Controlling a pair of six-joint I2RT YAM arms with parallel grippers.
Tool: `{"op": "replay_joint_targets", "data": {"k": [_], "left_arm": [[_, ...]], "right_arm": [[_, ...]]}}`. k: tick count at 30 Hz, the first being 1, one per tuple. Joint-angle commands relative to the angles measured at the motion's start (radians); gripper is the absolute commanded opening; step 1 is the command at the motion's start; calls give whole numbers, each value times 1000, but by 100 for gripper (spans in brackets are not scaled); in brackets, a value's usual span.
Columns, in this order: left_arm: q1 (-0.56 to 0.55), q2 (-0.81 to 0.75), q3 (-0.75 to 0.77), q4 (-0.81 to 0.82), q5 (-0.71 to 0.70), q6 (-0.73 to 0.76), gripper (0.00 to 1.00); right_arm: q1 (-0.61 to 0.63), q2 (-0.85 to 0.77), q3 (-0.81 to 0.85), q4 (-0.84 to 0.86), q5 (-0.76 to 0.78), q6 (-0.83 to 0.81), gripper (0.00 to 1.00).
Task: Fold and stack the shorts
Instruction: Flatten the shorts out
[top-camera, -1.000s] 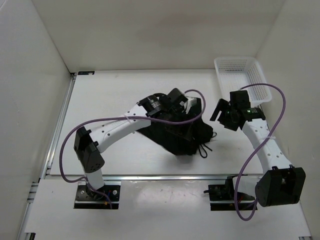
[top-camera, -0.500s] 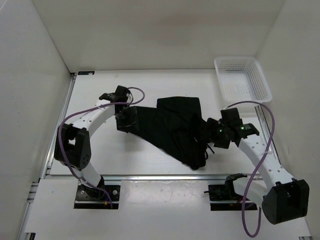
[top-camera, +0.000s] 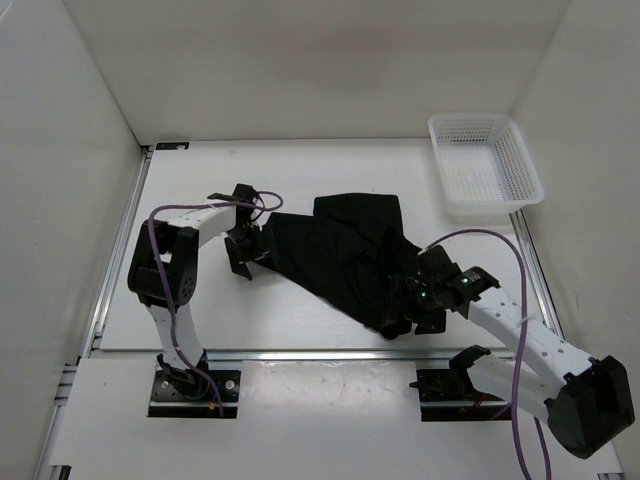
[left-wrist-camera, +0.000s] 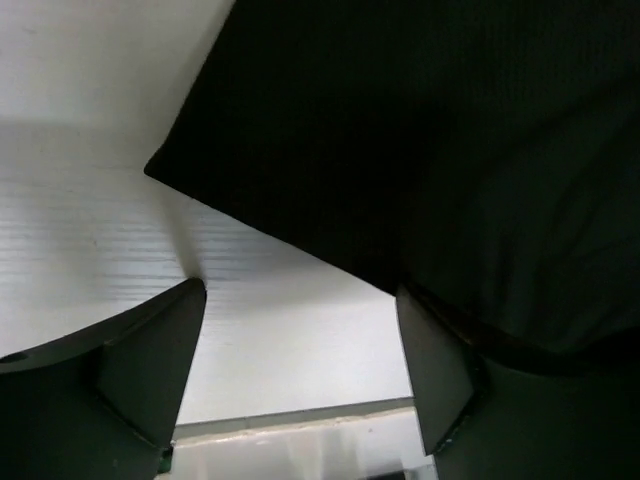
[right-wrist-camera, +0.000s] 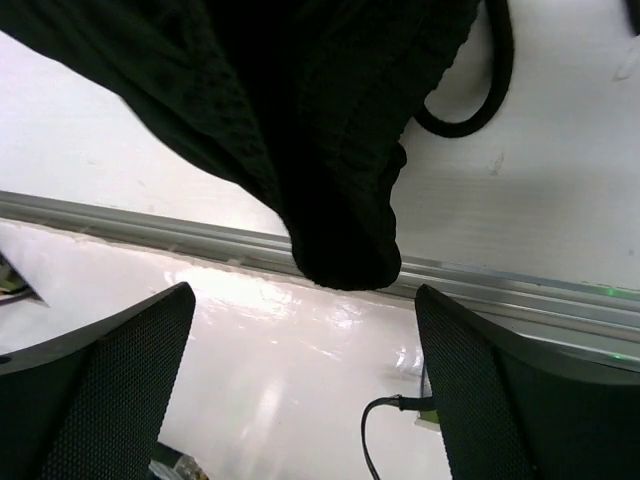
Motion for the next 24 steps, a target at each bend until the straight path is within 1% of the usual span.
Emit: {"op": "replay_joint_targets", "data": {"k": [1,2,3,4,5,6,7,8,9,10,12,13,15,16,17,18,19,20,21,22,23,24], "left_arm": [[7,44,58,40,-21,-11,86],[7,54,73,40,-21,-11,77],[7,69,73,40,-21,-11,73],[7,69,85,40,-21,-11,68],[7,69,98,40,-30,-11,55],[7,80,98,40,-41,-11,46],[7,80,113,40,-41,-11,33],[19,89,131,40,-41,-11,11],[34,89,144,40,-30,-11,10],[44,89,154,31,-30,-11,10],[59,89,203,31,-6,-25,10],[74,80,229,31,5,-25,10],[99,69,332,6,30,-55,10],[99,57,375,-5,30,-55,10],[114,57,418,-18,30,-55,10],[135,48,514,-40,30,-64,10],[149,34,562,-85,30,-65,10],[166,25,613,-109,30,-65,10],[201,11,703,-129,30,-65,10],[220,-7,740,-141,30,-65,10],[237,-53,772,-150,50,-74,10],[254,-79,800,-150,50,-74,10]], "right_arm": [[38,63,-26,46,14,20,93],[50,78,-26,75,28,20,90],[50,110,-26,88,39,20,79],[50,127,-17,98,56,20,71],[50,140,-7,108,56,20,62],[50,150,7,123,66,11,38],[50,164,41,123,66,11,28],[50,164,59,123,98,0,19],[50,175,79,123,111,0,6],[38,175,122,123,122,-14,0],[-3,206,170,142,122,-52,0],[-24,219,241,154,131,-92,0],[-100,290,341,154,131,-147,0],[-131,351,478,154,108,-202,0],[-187,382,560,142,96,-228,0],[-211,414,649,131,87,-256,0],[-232,446,744,116,86,-280,0],[-270,513,950,97,86,-311,0],[-290,544,1056,67,70,-324,0],[-306,574,1155,53,32,-324,0],[-333,618,1320,53,7,-324,0],[-343,632,1383,53,-18,-334,0]]}}
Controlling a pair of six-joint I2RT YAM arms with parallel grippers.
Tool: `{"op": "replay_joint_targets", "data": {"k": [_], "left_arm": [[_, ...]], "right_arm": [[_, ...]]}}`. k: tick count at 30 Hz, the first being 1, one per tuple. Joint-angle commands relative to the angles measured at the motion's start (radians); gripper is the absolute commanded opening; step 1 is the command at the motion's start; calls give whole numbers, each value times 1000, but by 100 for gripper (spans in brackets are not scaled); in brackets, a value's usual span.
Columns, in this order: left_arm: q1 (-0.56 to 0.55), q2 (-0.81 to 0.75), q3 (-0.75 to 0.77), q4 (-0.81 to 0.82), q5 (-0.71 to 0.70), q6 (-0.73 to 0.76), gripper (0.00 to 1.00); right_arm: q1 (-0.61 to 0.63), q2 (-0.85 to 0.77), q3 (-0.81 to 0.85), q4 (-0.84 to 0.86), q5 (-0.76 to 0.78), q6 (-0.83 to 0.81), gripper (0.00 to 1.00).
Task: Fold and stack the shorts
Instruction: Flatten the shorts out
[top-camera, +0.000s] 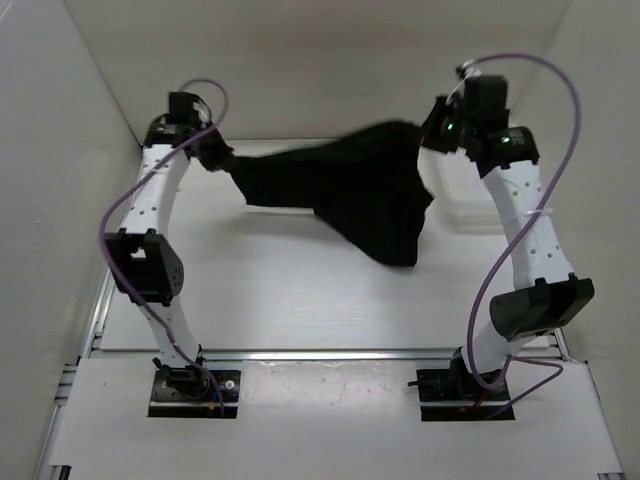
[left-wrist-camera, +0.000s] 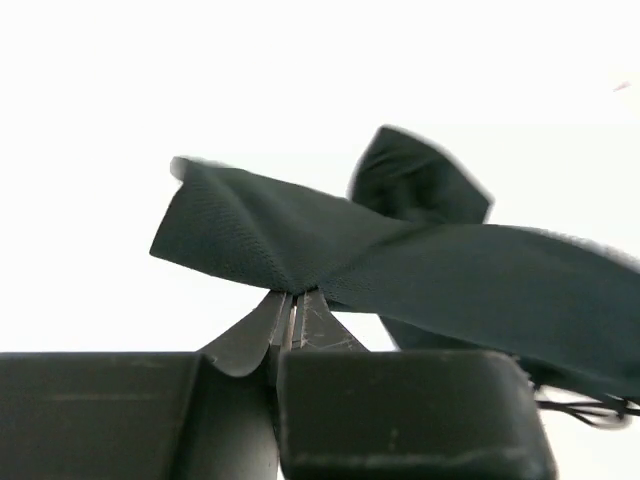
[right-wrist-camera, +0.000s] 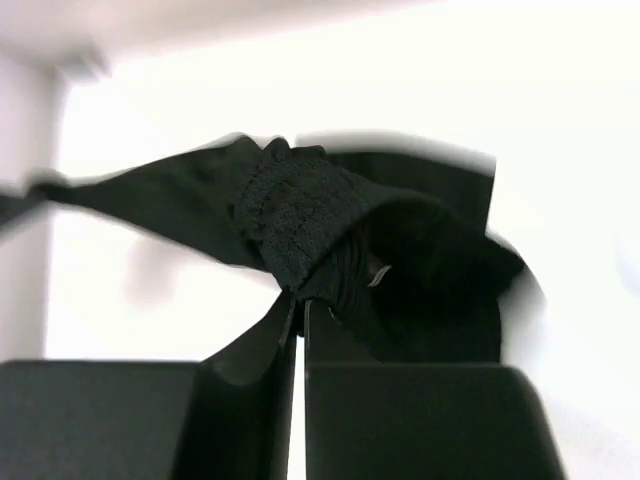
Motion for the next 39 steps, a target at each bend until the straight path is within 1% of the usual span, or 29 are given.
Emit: {"op": "replay_joint_targets", "data": {"k": [1,3,5,7,8,9,10,11,12,13,14,15,16,17,20,21,23,24,26,27,28,30,31,32,33,34,36,38,39], "left_arm": [[86,-186,134,-66,26,-15,10],[107,-272,134,-66,26,-15,10],[120,-359,81,-75,26,0,10],[120,-421,-8,-75,26,23,10],[120,-484,-139,-75,26,41,10],[108,-516,-218,-61,26,41,10],[98,-545,-387,-37,26,41,15],[98,-573,-479,-18,37,41,19],[88,-622,-571,3,66,41,37],[88,-641,-658,25,78,41,51],[74,-654,-806,42,78,41,63],[74,-664,-865,52,66,41,72],[74,-673,-910,63,66,32,83],[74,-673,-961,63,52,32,83],[74,-673,-960,63,11,32,79],[74,-673,-949,63,-3,32,74],[74,-658,-926,63,-36,32,58],[74,-647,-917,63,-49,32,41],[74,-604,-917,63,-61,23,29],[74,-590,-917,63,-61,8,26],[74,-560,-932,63,-61,8,28],[74,-527,-966,88,-51,-3,44],[74,-512,-976,97,-37,-3,75],[83,-479,-986,109,-23,-3,95],[83,-461,-986,121,-6,-3,100],[83,-443,-996,144,11,-3,100],[83,-394,-996,157,20,-3,100],[83,-354,-978,170,20,-12,100],[83,-340,-978,181,11,-12,96]], "right_arm": [[-43,12,283,5,-85,-81,0],[-52,2,313,5,-108,-92,0],[-52,-63,235,34,-119,-92,0],[-52,-171,14,86,-128,-83,0],[-52,-214,-78,103,-128,-74,0],[-43,-257,-273,121,-116,-74,0],[-43,-341,-375,147,-116,-48,0],[-43,-380,-476,157,-105,-36,5],[-32,-414,-570,157,-76,-22,36],[-32,-478,-740,157,-62,12,54],[-32,-512,-816,146,-45,35,67],[-32,-581,-886,137,-30,62,86],[-32,-615,-992,137,-15,117,89],[-32,-645,-1028,123,17,144,92],[-32,-722,-1068,114,47,221,92],[-32,-722,-1059,114,59,231,86],[-32,-692,-1011,114,59,231,72],[-32,-648,-995,114,45,231,53],[-32,-576,-959,114,10,231,28],[-32,-555,-959,114,-4,242,20],[-32,-538,-959,114,-19,256,10],[-32,-505,-974,161,-59,273,10],[-32,-494,-984,173,-102,282,28],[-32,-470,-1002,187,-119,303,50],[-32,-457,-1011,212,-136,314,68],[-32,-443,-1011,221,-146,323,85],[-41,-407,-1040,244,-168,342,90],[-41,-388,-1054,279,-177,357,90],[-41,-376,-1066,293,-177,368,88]]}}
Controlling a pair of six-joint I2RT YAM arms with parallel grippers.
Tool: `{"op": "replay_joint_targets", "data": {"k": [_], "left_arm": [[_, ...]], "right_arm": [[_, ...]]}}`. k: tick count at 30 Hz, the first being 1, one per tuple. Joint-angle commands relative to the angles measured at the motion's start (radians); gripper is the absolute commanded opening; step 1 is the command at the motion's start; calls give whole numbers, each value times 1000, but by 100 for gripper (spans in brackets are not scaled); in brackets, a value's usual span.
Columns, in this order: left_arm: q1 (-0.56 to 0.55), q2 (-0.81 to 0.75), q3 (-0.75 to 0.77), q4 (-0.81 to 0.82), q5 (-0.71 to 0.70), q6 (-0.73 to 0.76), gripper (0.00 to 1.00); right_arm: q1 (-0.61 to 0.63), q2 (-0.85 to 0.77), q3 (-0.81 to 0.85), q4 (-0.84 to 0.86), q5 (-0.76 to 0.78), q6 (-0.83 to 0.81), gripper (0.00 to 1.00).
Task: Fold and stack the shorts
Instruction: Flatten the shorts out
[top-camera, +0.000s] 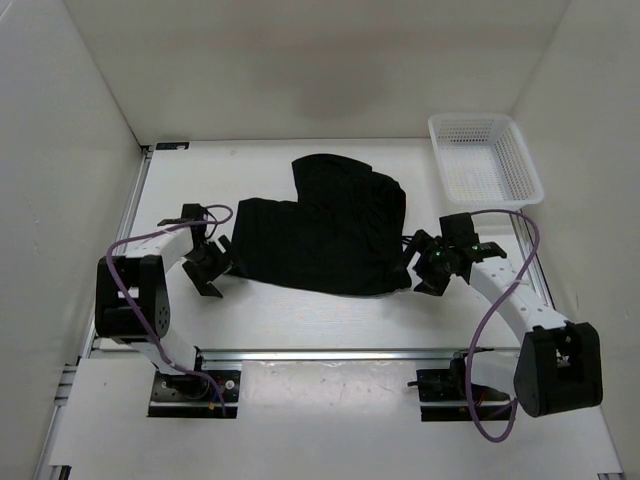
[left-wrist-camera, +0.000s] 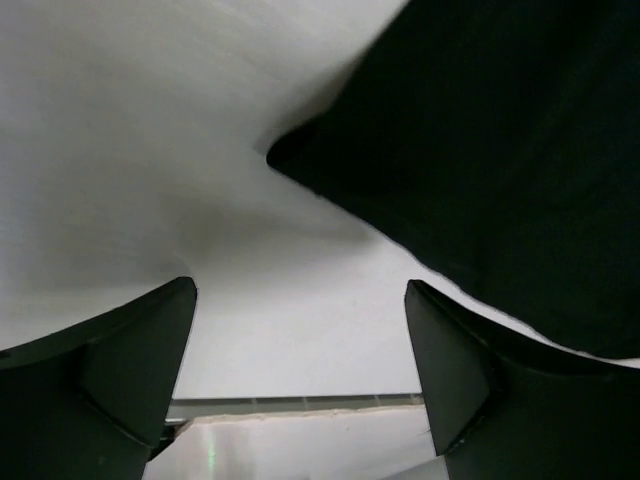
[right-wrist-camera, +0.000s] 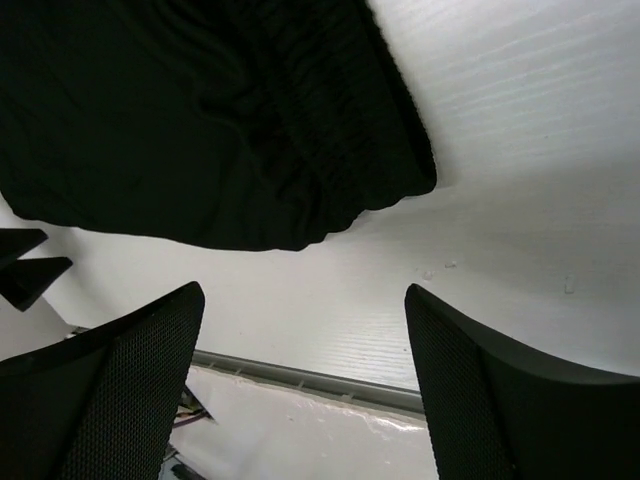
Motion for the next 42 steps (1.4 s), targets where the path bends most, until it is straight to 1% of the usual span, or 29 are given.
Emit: {"op": "replay_joint_targets", "data": {"k": [1,5,7,8,10,11,12,14,16,17,18,19,20,21,22,23,26,31,33,36,38,39,40,41,42], "left_arm": [[3,23,35,58,8,-6,93],[3,95,66,67,-14,-6,74],[3,129,76,78,-26,-6,64],[3,138,76,78,-35,-15,50],[3,154,76,78,-35,-15,30],[3,154,76,87,-44,-15,22],[3,154,76,87,-44,-15,10],[3,154,86,87,-35,-15,10],[3,123,86,87,-35,-15,10],[3,111,98,87,-26,-15,10],[3,97,109,87,-26,-15,10],[3,85,118,87,-15,-15,10],[3,61,129,77,-15,-15,10],[3,48,141,77,-15,-15,10],[3,37,172,61,-6,-15,10],[3,16,192,40,-6,-15,10],[3,-24,285,0,-15,-6,10],[52,-93,477,-86,-15,-6,10],[52,-131,522,-101,-15,-6,10],[52,-153,548,-123,-15,-6,10],[16,-153,504,-132,-15,7,15],[0,-153,476,-132,-15,8,22],[-36,-144,447,-132,-15,8,26],[-56,-144,381,-132,-15,17,30],[-78,-135,346,-132,-27,17,38]], "right_arm": [[-4,18,-27,101,-55,46,85],[-4,77,-46,155,-45,57,77],[-4,112,-72,191,-45,57,76],[-4,123,-82,207,-36,57,76],[-4,157,-102,244,-36,57,76],[-4,171,-115,283,-36,66,76],[-4,186,-116,296,-36,66,75],[5,235,-105,319,-36,66,73],[14,270,-68,333,5,66,65],[14,280,-51,342,17,54,59],[14,289,-31,342,30,43,49],[14,303,-5,327,46,34,27],[14,303,48,308,65,12,15],[14,303,71,282,89,0,5],[14,303,96,267,99,-12,0],[14,303,137,253,99,-37,0],[14,254,194,193,126,-69,0],[14,188,363,59,139,-159,0],[14,179,432,28,139,-193,0],[23,179,460,-17,139,-212,0],[23,179,460,-17,139,-212,0],[23,179,428,-17,139,-212,0],[23,179,414,-17,149,-212,0],[23,179,400,-17,149,-212,0],[23,179,370,-17,149,-212,0]]}}
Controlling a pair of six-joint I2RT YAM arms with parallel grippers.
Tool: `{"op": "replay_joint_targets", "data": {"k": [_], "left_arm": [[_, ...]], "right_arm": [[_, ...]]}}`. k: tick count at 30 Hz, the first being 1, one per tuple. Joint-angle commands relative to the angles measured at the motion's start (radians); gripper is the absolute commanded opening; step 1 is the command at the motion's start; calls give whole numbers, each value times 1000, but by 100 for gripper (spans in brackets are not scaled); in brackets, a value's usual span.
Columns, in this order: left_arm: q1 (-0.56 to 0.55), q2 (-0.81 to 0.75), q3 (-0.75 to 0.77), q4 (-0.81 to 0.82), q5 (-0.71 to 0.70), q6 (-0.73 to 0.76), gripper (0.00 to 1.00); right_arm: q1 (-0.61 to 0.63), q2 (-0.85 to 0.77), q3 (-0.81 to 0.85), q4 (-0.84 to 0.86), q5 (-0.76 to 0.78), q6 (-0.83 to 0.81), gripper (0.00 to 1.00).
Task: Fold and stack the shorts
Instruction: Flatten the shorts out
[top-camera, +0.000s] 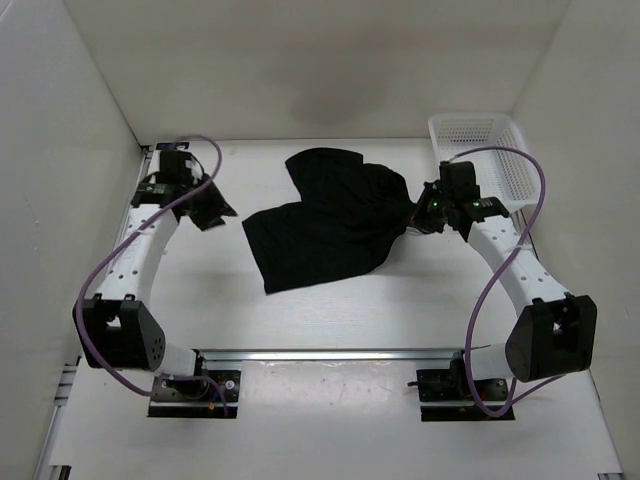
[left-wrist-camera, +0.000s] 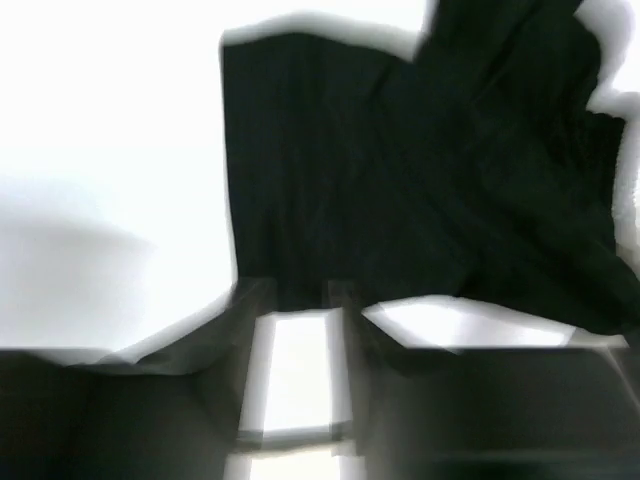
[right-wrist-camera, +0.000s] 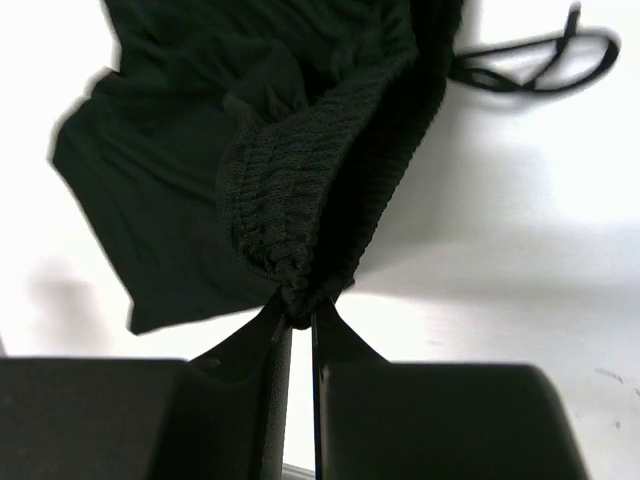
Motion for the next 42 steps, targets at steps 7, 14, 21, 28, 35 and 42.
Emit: {"op": "replay_joint_targets", "data": {"k": [7,14,21,28,35,42], "left_arm": [[-250,30,-375,28,-21,-101,88],[-269,146,-395,79,-30,-110,88],[-330,290,-323,114,-29,-120,81],[-347,297,-266,114,-38,-140,10],[-202,139,-31,-44,-116,-75,10],[-91,25,368,-214,-151,-32,10]], "right_arm": [[4,-50,-157,-46,35,-18,0],[4,-69,-191,-46,35,-18,0],[4,-78,-200,-46,35,-18,0],[4,-78,-210,-46,35,-18,0],[4,-78,-86,-96,44,-61,0],[4,-89,131,-191,-2,-141,0]]}}
